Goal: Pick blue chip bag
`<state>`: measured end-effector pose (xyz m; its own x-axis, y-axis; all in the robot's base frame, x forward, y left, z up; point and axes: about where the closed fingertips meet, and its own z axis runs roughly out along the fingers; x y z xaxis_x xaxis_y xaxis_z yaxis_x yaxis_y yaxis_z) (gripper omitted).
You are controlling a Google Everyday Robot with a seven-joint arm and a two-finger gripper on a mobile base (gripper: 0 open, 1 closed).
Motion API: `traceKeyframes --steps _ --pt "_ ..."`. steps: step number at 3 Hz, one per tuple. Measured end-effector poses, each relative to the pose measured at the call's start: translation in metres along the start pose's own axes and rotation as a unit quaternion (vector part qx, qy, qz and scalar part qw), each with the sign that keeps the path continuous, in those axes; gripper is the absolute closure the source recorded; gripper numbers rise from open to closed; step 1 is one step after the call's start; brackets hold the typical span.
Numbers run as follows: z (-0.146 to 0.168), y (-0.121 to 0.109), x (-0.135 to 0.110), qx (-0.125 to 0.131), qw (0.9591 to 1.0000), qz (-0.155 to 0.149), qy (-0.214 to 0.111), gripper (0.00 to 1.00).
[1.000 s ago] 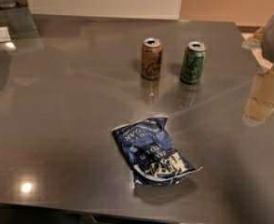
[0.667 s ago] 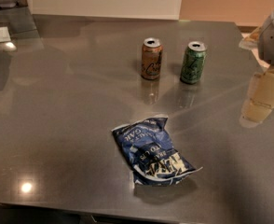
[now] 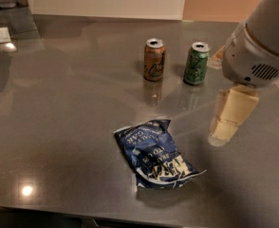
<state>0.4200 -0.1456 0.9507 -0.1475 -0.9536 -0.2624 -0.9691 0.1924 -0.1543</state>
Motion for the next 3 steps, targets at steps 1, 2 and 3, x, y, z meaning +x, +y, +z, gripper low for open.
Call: traceKeyframes --steps 1,2,3 --pt "0.018 0.031 -0.027 -0.022 0.9994 -0.018 -0.020 0.00" --pt "0.043 0.061 -0.046 -0.025 0.9986 -0.040 -0.025 0.00" --pt "0.076 0.086 -0.058 -0.026 0.9971 -0.064 -0.033 0.00"
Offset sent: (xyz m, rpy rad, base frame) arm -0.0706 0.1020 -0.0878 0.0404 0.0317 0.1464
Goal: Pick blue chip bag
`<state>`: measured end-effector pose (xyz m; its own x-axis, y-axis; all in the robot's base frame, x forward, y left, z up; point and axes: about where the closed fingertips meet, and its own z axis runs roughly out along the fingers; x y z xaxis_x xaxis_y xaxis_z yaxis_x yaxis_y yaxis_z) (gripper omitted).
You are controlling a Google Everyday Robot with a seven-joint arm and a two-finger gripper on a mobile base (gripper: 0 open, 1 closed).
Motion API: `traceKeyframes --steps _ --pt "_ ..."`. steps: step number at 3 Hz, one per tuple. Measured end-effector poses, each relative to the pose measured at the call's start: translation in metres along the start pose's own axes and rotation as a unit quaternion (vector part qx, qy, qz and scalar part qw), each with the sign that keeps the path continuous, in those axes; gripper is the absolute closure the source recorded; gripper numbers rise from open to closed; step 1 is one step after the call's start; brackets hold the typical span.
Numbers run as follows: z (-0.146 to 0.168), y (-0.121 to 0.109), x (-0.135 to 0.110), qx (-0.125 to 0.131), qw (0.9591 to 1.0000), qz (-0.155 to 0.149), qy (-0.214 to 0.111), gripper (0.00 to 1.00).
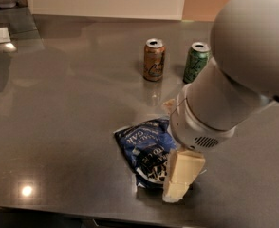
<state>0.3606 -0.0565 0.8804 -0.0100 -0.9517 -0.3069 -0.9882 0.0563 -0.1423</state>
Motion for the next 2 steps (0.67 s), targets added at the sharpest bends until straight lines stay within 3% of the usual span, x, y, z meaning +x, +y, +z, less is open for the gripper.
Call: traceKeyframes --steps 2 --pt "0.042 0.015 -0.012 -0.006 0.9984 -0.050 -0.026 0.00"
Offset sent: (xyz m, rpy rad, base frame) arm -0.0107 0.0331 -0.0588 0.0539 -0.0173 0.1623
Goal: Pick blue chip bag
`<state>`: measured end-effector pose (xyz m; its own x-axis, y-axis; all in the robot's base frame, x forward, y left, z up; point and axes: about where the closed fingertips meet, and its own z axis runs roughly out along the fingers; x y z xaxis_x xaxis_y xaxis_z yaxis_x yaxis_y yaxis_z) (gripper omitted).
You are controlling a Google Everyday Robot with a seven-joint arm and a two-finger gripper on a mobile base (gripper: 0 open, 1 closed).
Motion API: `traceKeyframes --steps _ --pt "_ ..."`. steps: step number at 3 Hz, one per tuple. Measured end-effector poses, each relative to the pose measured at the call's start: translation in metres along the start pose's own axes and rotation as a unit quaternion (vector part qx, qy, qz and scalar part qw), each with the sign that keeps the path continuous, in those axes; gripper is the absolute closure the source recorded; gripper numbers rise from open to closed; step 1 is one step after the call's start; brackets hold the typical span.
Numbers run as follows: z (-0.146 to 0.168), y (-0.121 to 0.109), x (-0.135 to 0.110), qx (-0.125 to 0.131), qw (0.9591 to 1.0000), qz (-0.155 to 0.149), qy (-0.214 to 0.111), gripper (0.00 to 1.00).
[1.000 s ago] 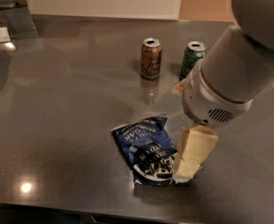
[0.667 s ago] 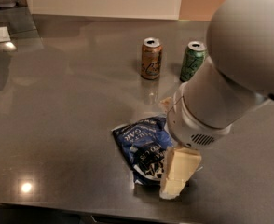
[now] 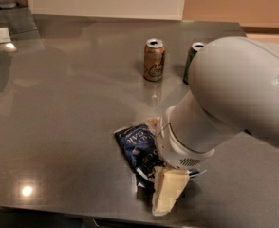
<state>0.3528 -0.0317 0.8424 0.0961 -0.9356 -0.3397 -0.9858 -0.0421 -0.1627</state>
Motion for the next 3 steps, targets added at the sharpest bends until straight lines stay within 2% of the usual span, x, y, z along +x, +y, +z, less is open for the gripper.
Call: traceKeyframes --steps 1,3 --pt "0.010 -0.004 0.001 -0.013 0.9999 -0.009 -0.001 0.17" --pt "-0.003 -0.026 0.008 -0.019 0.9998 -0.005 0.003 0.64"
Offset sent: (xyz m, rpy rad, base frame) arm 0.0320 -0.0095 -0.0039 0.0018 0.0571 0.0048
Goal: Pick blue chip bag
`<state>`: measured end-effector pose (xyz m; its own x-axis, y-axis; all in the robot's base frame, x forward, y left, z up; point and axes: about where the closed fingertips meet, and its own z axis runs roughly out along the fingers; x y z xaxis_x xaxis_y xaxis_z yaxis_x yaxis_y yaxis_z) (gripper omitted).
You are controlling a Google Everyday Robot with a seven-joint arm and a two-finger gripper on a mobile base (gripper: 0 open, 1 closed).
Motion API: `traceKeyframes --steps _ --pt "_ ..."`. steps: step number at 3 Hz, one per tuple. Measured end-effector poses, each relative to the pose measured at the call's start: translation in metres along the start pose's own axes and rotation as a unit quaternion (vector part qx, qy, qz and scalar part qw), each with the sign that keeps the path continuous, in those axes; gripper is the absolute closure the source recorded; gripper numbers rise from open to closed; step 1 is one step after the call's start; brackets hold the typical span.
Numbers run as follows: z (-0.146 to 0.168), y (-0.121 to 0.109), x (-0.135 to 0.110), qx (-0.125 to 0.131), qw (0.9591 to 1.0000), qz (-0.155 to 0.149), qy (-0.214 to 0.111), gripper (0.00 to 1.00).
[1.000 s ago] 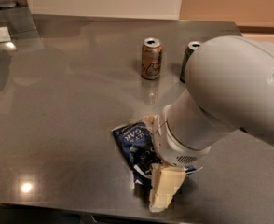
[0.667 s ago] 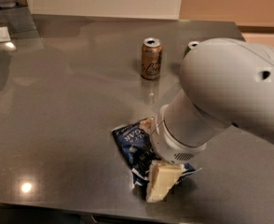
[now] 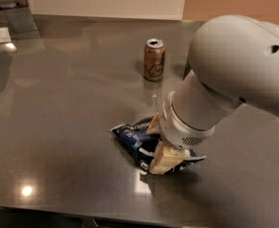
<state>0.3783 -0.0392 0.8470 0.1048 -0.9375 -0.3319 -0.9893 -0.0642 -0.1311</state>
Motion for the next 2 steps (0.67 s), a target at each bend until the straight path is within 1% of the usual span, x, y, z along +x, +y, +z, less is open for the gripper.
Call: traceKeyframes --steps 1,2 --pt "-0.024 -0.010 -0.004 -0.012 0.9998 -0.004 -0.014 0.87" --pt "-0.059 -0.016 -0.010 -0.030 0.9987 -0.024 -0.033 1.00"
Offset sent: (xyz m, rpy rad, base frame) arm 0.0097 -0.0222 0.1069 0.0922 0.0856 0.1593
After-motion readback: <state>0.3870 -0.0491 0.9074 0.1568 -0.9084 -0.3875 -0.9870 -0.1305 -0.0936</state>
